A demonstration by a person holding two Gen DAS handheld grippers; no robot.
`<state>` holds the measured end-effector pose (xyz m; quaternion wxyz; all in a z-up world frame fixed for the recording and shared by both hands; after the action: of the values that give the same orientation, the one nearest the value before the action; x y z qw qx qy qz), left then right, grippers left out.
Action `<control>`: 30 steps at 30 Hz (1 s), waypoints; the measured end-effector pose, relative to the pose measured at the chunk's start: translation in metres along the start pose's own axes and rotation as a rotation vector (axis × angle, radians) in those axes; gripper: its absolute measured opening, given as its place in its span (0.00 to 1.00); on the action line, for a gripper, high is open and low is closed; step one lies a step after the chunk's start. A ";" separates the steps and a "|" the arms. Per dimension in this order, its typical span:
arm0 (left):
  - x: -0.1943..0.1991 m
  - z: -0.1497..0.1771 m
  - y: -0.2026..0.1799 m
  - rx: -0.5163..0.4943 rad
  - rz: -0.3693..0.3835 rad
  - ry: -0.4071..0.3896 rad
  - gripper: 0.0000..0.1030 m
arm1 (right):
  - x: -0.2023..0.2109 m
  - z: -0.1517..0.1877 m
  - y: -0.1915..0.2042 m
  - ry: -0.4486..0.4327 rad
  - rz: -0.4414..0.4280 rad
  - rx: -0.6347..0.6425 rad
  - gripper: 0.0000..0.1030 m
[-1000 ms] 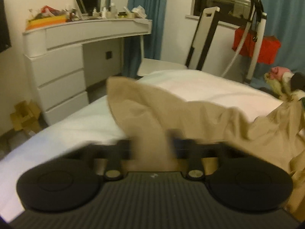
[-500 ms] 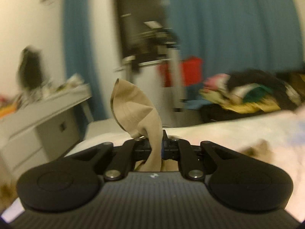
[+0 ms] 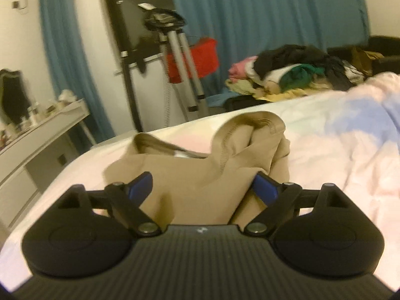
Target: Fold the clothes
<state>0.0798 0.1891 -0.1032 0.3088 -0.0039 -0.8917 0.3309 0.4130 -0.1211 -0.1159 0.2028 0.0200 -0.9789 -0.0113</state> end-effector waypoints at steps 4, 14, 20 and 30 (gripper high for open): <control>0.003 0.005 -0.012 -0.047 0.017 -0.003 0.97 | 0.044 -0.005 0.005 -0.029 -0.045 0.033 0.86; 0.033 0.022 -0.046 -0.199 0.023 -0.054 0.97 | 0.216 -0.001 0.020 -0.132 -0.123 0.068 0.86; 0.057 0.033 -0.062 -0.267 0.032 -0.076 0.97 | 0.296 0.028 0.015 -0.132 -0.139 0.039 0.86; 0.095 0.035 -0.052 -0.158 0.026 -0.023 0.97 | 0.409 0.072 -0.003 -0.119 -0.155 -0.053 0.86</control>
<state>-0.0060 0.1476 -0.0407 0.2930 -0.0362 -0.9184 0.2635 0.0094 -0.1411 -0.0198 0.1435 0.0896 -0.9841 -0.0540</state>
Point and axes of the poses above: each gripper's, at about its wrist camera, not at the fingertips, and x roughly against the way its jaws point, y to its left, z to its underside, the point moved 4 cm from there along -x, roughly the way its jaws point, and after that the axes turned 15 degrees about x, right-handed, at the moved point
